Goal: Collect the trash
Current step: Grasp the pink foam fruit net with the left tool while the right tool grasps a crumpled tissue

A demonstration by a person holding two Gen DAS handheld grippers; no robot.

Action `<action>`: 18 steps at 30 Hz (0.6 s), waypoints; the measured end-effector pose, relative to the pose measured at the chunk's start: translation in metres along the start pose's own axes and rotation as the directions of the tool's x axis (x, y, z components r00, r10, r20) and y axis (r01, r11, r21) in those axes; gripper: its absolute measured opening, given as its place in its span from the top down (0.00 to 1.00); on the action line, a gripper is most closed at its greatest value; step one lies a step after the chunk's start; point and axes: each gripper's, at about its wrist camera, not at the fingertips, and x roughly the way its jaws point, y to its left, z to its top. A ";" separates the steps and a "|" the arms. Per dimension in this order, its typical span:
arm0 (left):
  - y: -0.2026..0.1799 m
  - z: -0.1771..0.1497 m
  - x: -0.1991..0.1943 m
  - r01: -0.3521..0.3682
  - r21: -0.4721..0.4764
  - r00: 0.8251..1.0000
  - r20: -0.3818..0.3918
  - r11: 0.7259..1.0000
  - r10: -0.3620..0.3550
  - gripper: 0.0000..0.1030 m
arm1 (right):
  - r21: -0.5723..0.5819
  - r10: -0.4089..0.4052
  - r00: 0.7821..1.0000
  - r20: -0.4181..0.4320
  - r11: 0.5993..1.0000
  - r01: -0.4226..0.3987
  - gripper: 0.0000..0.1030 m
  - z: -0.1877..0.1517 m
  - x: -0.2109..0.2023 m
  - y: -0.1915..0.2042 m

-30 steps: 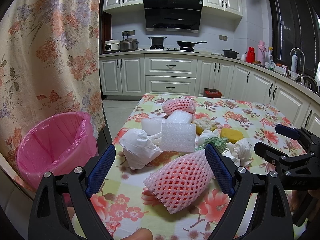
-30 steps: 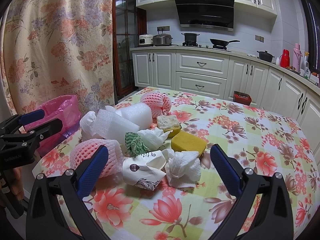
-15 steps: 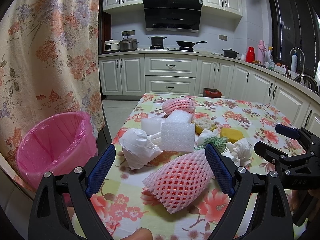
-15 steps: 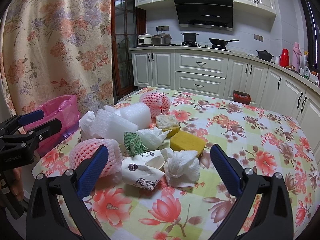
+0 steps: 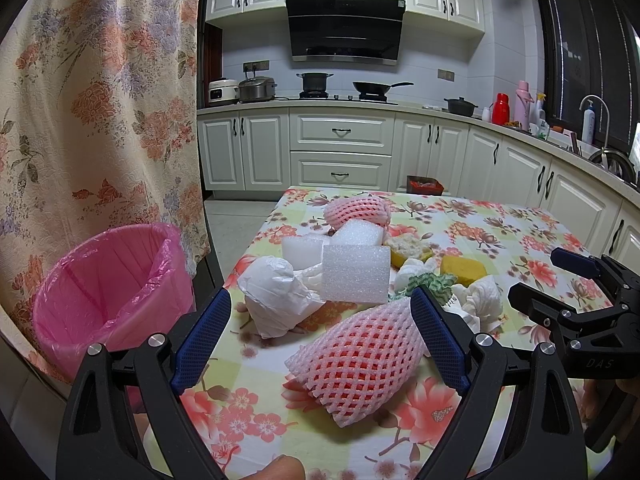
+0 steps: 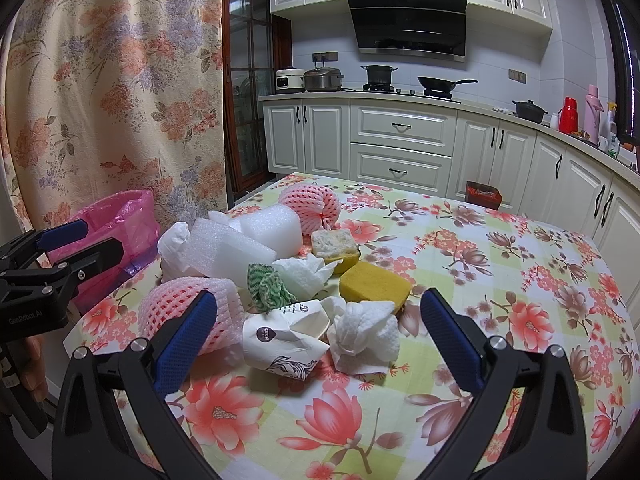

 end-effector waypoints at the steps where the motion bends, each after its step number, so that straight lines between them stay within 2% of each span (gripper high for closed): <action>1: 0.000 0.000 0.000 0.000 0.000 1.000 0.000 1.000 0.000 0.17 | 0.000 0.000 1.000 0.000 1.000 0.000 0.04 0.000 0.000 0.000; 10: 0.001 -0.003 0.003 0.001 -0.004 1.000 -0.014 1.000 -0.002 0.17 | 0.004 -0.007 1.000 -0.023 1.000 0.007 0.04 -0.004 0.003 -0.005; 14: 0.001 -0.007 0.008 0.017 -0.008 0.999 -0.044 1.000 -0.017 0.17 | 0.016 -0.013 0.998 -0.056 1.000 0.014 0.04 -0.008 0.009 -0.011; 18: -0.001 -0.014 0.019 0.057 -0.009 0.993 -0.106 0.998 -0.057 0.17 | 0.021 -0.023 0.995 -0.093 0.999 0.025 0.04 -0.011 0.016 -0.012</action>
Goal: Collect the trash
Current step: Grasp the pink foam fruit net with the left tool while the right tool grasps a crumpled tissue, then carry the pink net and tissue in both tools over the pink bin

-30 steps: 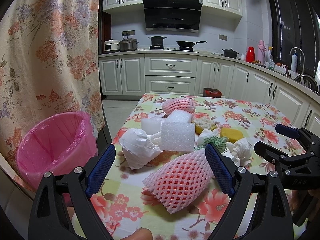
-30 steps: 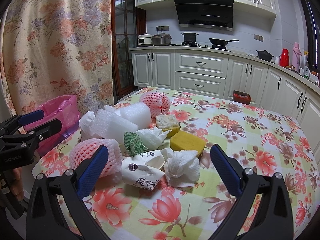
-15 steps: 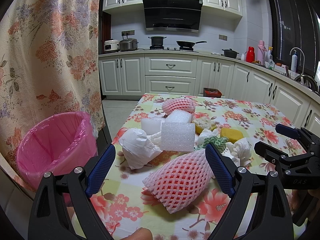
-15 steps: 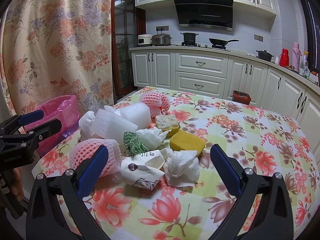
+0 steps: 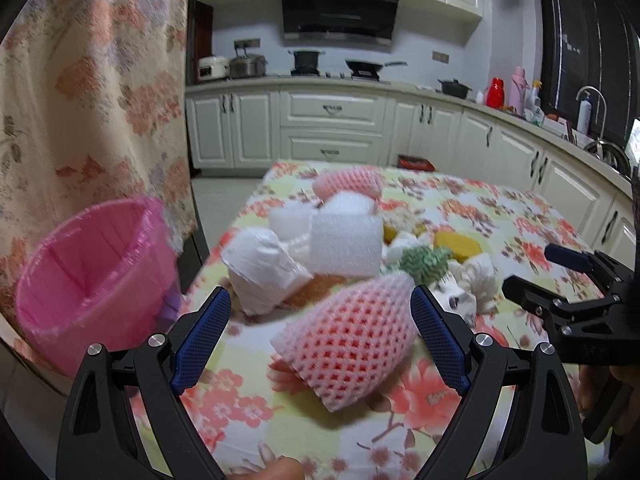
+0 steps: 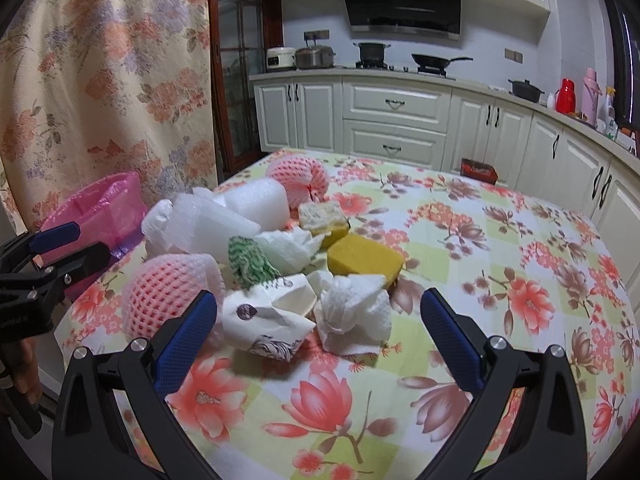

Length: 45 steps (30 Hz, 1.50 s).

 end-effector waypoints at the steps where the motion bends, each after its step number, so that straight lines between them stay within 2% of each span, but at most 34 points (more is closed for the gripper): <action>1: -0.001 -0.002 0.003 0.011 0.001 1.000 -0.019 1.000 -0.011 0.17 | 0.003 -0.001 1.000 -0.009 1.000 0.001 0.04 -0.001 0.002 -0.002; 9: -0.008 -0.011 0.035 0.035 0.009 0.991 -0.131 0.999 -0.034 0.17 | 0.013 -0.010 0.999 -0.046 1.000 0.010 0.04 -0.006 0.012 -0.007; 12: -0.010 -0.014 0.046 0.041 0.006 0.986 -0.163 0.999 -0.040 0.20 | 0.019 -0.010 0.998 -0.058 1.000 0.011 0.04 -0.007 0.016 -0.010; 15: -0.010 -0.016 0.055 0.053 -0.001 0.979 -0.199 0.999 -0.052 0.36 | 0.024 -0.014 0.998 -0.069 1.000 0.016 0.04 -0.007 0.019 -0.013; 20: -0.012 -0.018 0.060 0.094 0.001 0.970 -0.223 0.996 -0.092 0.70 | 0.033 -0.019 0.997 -0.078 0.999 0.021 0.04 -0.007 0.025 -0.019; 23: -0.013 -0.015 0.054 0.131 0.018 0.968 -0.220 0.991 -0.124 0.78 | 0.038 -0.021 0.996 -0.088 0.999 0.024 0.04 -0.005 0.030 -0.022; 29: -0.021 -0.003 0.035 0.174 0.053 0.972 -0.170 0.983 -0.163 0.78 | 0.055 -0.028 0.993 -0.114 0.998 0.034 0.05 -0.001 0.042 -0.027; 32: -0.019 0.002 0.031 0.171 0.050 0.975 -0.153 0.984 -0.162 0.78 | 0.065 -0.027 0.990 -0.139 0.997 0.036 0.14 0.001 0.050 -0.030; 40: -0.008 0.013 0.022 0.153 0.035 0.982 -0.117 0.988 -0.148 0.78 | 0.057 -0.020 0.977 -0.214 0.998 0.033 0.25 0.001 0.073 -0.032; 43: -0.006 0.018 0.018 0.153 0.031 0.984 -0.099 0.988 -0.149 0.78 | 0.050 -0.013 0.971 -0.239 0.998 0.025 0.34 0.000 0.080 -0.030; 45: -0.005 0.020 0.015 0.152 0.032 0.985 -0.088 0.988 -0.149 0.78 | 0.044 -0.007 0.969 -0.248 0.999 0.019 0.49 0.000 0.083 -0.029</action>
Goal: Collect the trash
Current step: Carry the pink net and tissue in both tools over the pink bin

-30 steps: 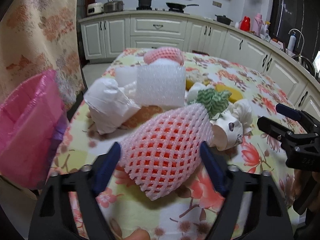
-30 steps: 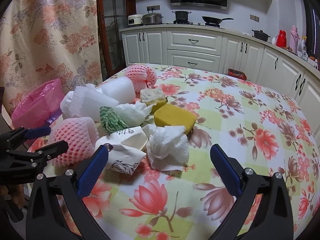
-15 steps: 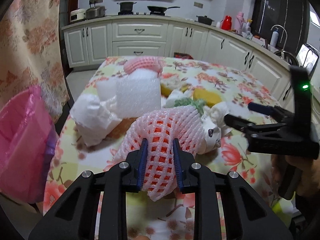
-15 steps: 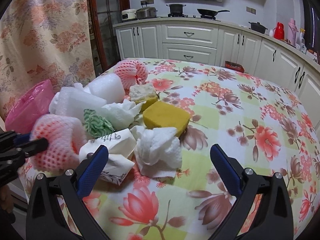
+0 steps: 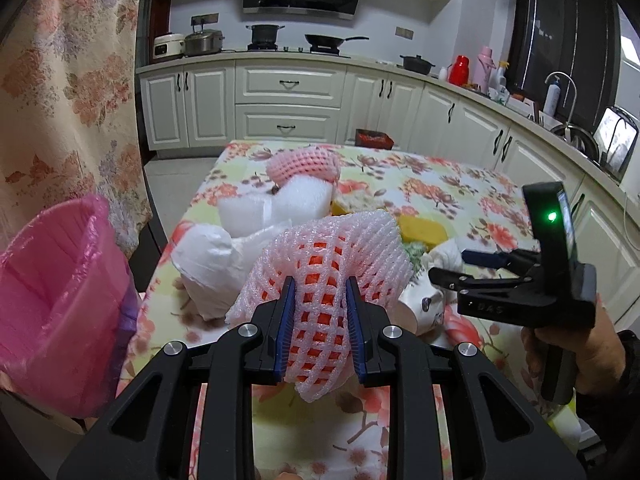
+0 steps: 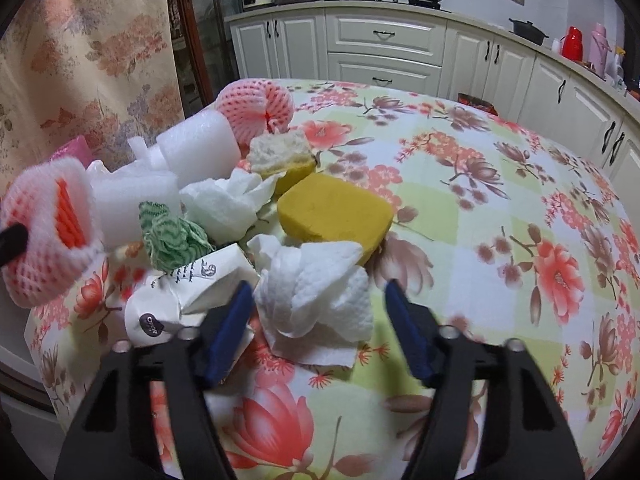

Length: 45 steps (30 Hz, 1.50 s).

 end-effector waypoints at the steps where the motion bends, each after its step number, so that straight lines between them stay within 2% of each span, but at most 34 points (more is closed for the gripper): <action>1: 0.000 0.002 -0.001 0.001 -0.002 1.000 0.005 1.000 -0.001 0.78 | -0.006 0.008 1.000 -0.005 1.000 -0.008 0.53 0.000 0.001 0.001; 3: 0.002 0.003 -0.003 -0.001 -0.004 1.000 0.013 1.000 0.001 0.78 | -0.015 0.010 1.000 -0.008 1.000 -0.010 0.67 0.001 0.001 0.003; 6: 0.004 0.004 -0.006 -0.003 -0.010 1.000 0.024 1.000 0.003 0.78 | -0.024 0.011 1.000 -0.007 1.000 -0.011 0.73 0.001 0.000 0.005; 16: 0.017 0.010 -0.020 -0.040 -0.048 0.996 0.076 0.998 0.044 0.78 | -0.016 0.013 0.998 0.054 1.000 -0.012 0.74 0.008 -0.030 0.004; 24: 0.042 0.016 -0.040 -0.107 -0.097 0.985 0.125 0.990 0.118 0.78 | -0.029 0.026 0.992 0.120 0.999 -0.023 0.74 0.026 -0.056 0.013; 30: 0.075 0.021 -0.065 -0.183 -0.152 0.963 0.169 0.971 0.208 0.78 | -0.063 0.053 0.986 0.160 0.997 -0.043 0.74 0.046 -0.068 0.033; 34: 0.103 0.021 -0.084 -0.241 -0.198 0.941 0.193 0.950 0.279 0.78 | -0.097 0.083 0.981 0.177 0.993 -0.067 0.74 0.060 -0.071 0.053; 39: 0.136 0.018 -0.106 -0.304 -0.254 0.911 0.206 0.918 0.358 0.78 | -0.149 0.135 0.972 0.192 0.983 -0.107 0.74 0.077 -0.072 0.088; 45: 0.165 0.011 -0.121 -0.347 -0.300 0.885 0.208 0.888 0.416 0.77 | -0.221 0.212 0.958 0.195 0.961 -0.168 0.74 0.098 -0.070 0.140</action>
